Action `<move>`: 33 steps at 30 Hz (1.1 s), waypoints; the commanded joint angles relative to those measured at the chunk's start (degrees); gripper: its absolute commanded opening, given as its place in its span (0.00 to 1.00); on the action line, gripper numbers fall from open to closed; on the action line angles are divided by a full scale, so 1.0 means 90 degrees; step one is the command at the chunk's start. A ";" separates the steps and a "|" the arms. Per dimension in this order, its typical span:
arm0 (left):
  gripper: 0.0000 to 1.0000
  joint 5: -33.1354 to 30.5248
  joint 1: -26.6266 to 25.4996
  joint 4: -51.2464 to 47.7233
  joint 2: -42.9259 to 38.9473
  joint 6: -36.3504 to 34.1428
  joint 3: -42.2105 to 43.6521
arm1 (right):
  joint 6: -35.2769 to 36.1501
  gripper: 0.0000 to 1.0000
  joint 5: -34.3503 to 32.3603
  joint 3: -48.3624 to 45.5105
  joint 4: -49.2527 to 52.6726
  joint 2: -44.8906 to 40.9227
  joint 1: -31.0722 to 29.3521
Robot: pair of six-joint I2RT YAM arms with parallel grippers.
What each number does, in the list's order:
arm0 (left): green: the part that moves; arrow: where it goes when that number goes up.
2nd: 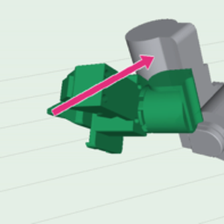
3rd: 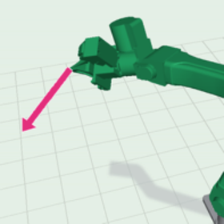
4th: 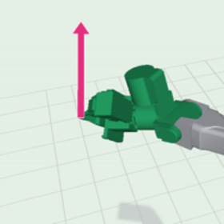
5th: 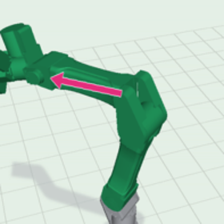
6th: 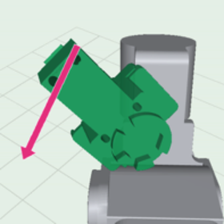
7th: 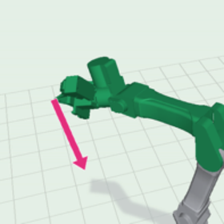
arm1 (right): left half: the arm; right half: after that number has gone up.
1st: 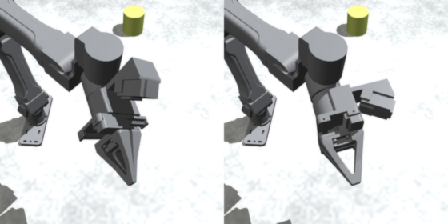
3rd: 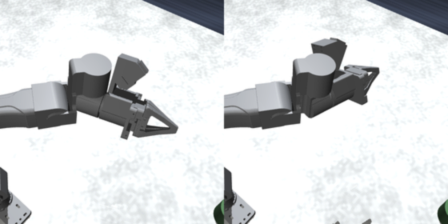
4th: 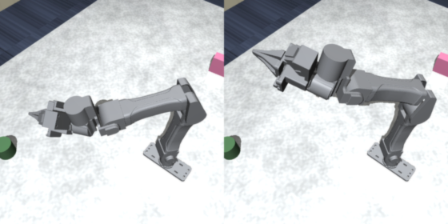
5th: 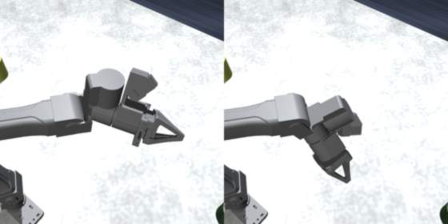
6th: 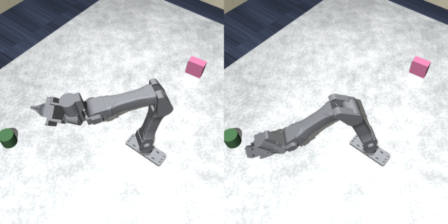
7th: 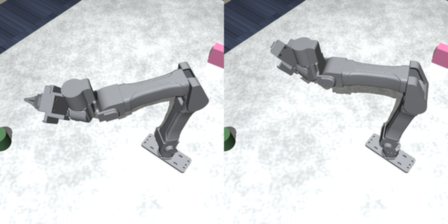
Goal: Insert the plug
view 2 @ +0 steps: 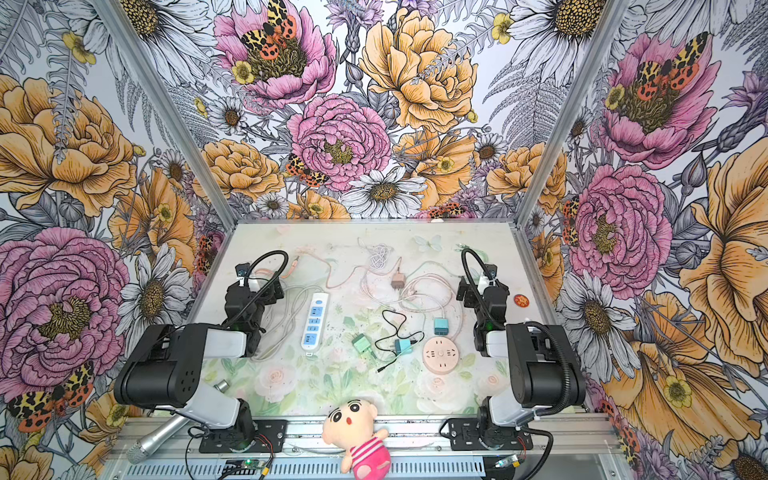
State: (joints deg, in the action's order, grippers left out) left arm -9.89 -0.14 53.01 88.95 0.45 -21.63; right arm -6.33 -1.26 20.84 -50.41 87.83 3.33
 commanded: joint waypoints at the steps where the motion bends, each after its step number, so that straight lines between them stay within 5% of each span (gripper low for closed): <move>1: 0.99 -0.0093 -0.0035 0.0187 -0.0001 -0.0035 0.0037 | 0.0061 1.00 0.0047 0.0133 -0.0047 0.0031 -0.0016; 33: 0.99 0.0120 -0.0032 0.0124 -0.0010 -0.0099 0.0002 | 0.0185 0.98 0.0262 0.0148 0.0002 0.0007 -0.0060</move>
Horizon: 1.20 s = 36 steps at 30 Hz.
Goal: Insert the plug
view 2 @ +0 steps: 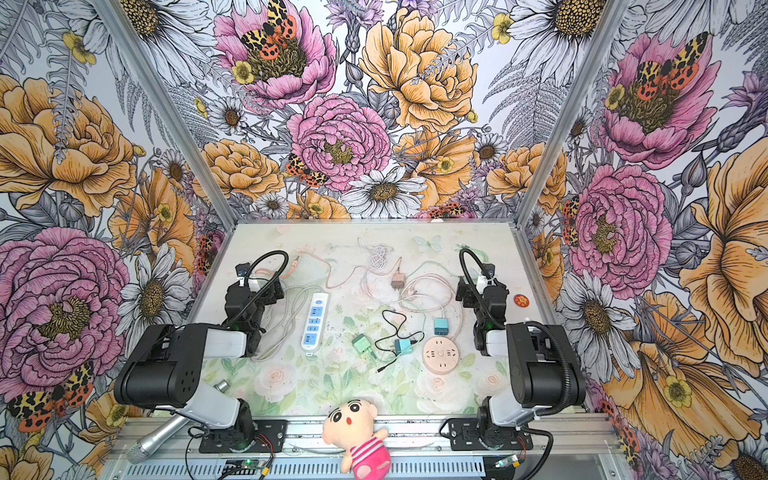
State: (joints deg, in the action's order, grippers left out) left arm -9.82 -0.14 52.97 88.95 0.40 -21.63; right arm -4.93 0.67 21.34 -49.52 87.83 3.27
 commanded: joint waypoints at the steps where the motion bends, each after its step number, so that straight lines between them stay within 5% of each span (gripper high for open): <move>1: 0.99 0.0120 -0.0033 0.0021 -0.0043 -0.0094 -0.0035 | 0.0007 0.98 0.0005 0.0073 -0.0122 -0.0020 -0.0050; 9: 0.99 -0.0194 -0.0191 -0.1668 -0.1169 -0.0185 -0.0485 | -0.0091 0.99 -0.0337 0.0246 0.0745 -0.0710 -0.0056; 18: 0.97 -0.0758 -0.0749 -0.4826 -0.2745 0.0051 -0.1893 | -0.0384 0.99 -0.0587 0.1840 0.4124 -0.1769 -0.0096; 26: 0.84 -0.1665 -0.1554 -0.6824 -0.2624 0.0362 -0.3174 | -0.0810 0.97 -0.0601 0.2804 0.5571 -0.2115 -0.0275; 36: 0.72 -0.1461 -0.1980 -0.8006 -0.2330 0.1234 -0.3875 | -0.0995 0.94 -0.0421 0.3523 0.6251 -0.2022 -0.0754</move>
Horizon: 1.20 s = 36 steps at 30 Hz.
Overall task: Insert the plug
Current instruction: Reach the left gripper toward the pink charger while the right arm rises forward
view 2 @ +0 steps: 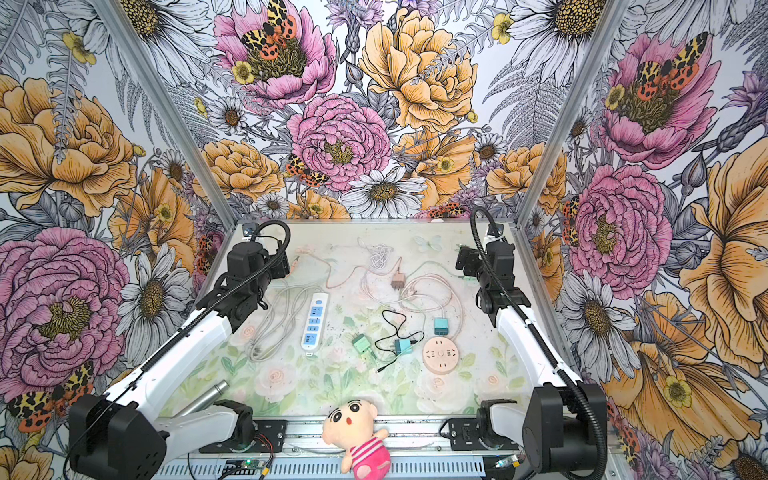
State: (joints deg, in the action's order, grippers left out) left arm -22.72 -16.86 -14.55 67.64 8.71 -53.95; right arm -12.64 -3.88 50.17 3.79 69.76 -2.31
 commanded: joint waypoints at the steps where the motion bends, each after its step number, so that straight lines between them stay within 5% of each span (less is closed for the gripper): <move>1: 0.72 0.0020 -0.0165 -0.0571 0.0081 0.0312 -0.0368 | -0.0135 0.94 0.0100 0.0369 0.0375 0.0004 -0.0193; 12: 0.66 0.0465 -0.0858 -0.1519 0.1296 0.0368 -0.1723 | -0.0183 0.84 0.0179 0.0596 0.0545 0.0507 -0.0581; 36: 0.64 0.1880 -0.2433 -0.1527 0.3787 0.1019 -0.3438 | 0.0156 0.84 -0.0045 0.0691 0.1006 0.0793 -0.0665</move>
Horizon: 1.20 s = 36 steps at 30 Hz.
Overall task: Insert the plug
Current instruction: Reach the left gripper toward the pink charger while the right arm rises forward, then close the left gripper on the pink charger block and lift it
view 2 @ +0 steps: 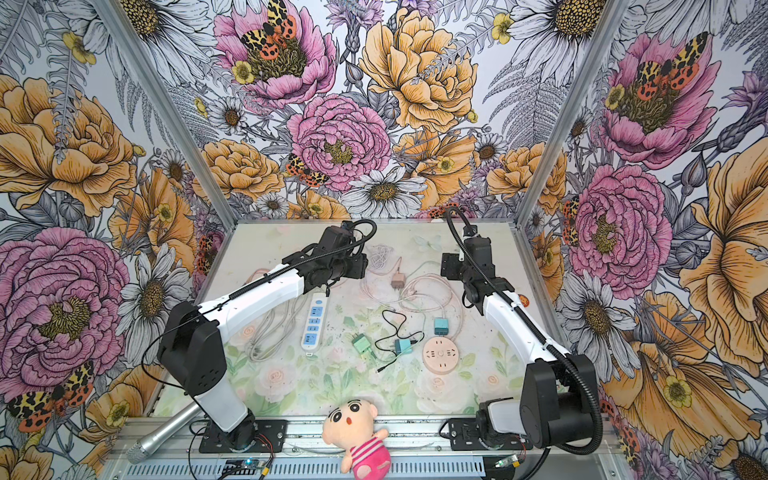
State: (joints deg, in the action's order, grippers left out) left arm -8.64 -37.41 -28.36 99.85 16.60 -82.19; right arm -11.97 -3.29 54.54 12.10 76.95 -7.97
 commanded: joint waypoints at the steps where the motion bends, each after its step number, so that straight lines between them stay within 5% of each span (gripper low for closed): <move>1: 0.64 0.0402 -0.0192 0.0014 0.0308 0.0187 -0.0382 | 0.0085 0.84 -0.0094 0.0218 0.0098 0.0020 -0.0037; 22: 0.65 0.1359 -0.0492 0.0016 0.2129 0.0929 -0.1273 | 0.0048 0.84 -0.0106 0.0290 0.0333 0.0276 -0.0040; 36: 0.64 0.1352 -0.0526 0.0015 0.2997 0.1294 -0.1942 | 0.0037 0.85 -0.0074 0.0238 0.0392 0.0231 -0.0045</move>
State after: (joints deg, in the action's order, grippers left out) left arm 2.46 -41.56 -28.51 125.08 26.35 -97.91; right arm -11.97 -3.86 55.35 15.40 78.89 -7.97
